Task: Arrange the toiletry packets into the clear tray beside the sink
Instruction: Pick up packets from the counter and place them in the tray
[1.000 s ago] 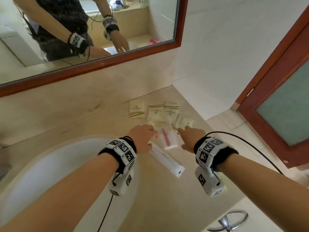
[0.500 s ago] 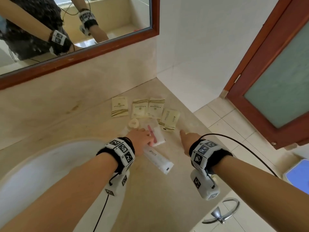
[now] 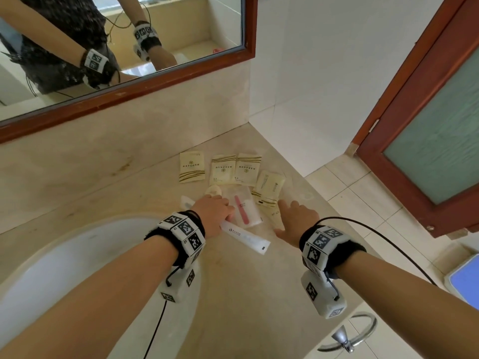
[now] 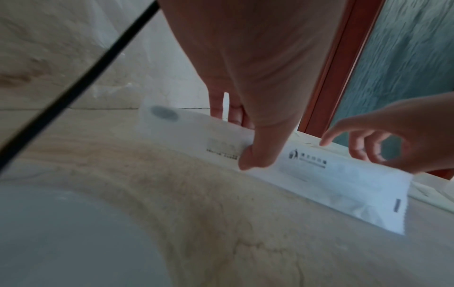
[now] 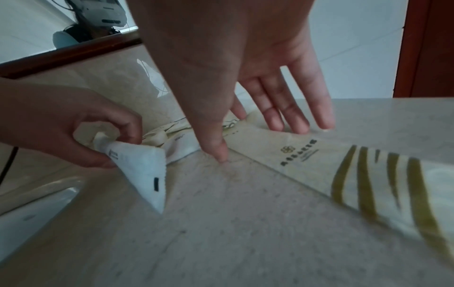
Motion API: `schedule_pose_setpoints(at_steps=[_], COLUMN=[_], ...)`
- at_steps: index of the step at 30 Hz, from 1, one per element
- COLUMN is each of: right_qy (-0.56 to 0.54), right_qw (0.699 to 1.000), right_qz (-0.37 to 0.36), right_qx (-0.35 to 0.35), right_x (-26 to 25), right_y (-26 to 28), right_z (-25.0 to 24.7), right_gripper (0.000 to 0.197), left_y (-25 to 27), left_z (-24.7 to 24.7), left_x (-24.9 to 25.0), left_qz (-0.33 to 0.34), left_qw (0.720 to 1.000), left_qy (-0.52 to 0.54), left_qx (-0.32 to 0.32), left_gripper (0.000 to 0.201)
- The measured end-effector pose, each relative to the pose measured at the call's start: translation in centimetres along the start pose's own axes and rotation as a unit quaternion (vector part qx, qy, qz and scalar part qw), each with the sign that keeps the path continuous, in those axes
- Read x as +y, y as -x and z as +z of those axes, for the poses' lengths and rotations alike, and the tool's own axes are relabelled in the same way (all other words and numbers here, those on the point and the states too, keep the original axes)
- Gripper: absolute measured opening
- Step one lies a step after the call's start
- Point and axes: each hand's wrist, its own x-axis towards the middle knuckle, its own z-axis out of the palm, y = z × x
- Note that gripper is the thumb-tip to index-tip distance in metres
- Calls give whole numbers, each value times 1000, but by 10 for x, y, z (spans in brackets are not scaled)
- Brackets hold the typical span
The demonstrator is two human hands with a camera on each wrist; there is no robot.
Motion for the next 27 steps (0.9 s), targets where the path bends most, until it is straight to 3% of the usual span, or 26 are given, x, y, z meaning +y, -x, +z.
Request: schedule_pose_setpoints(at_steps=[5, 11, 16, 27], right_qy=[-10, -16, 22, 30], right_qw=[998, 998, 999, 981], right_qz=[26, 22, -37, -183], right_qx=[-47, -61, -30, 52], right_x=[-10, -17, -35, -142], right_y=[0, 4, 8, 23], right_z=[1, -14, -36, -65], right_gripper=[67, 61, 46, 45], left_y=[9, 21, 36, 132], left_z=[2, 2, 1, 29], left_x=[-5, -11, -17, -53], left_qz=[-14, -30, -46, -138], left_qw=[1000, 999, 998, 983], left_qy=[15, 8, 3, 74], left_qx=[21, 35, 40, 99], left_gripper=[23, 23, 25, 23])
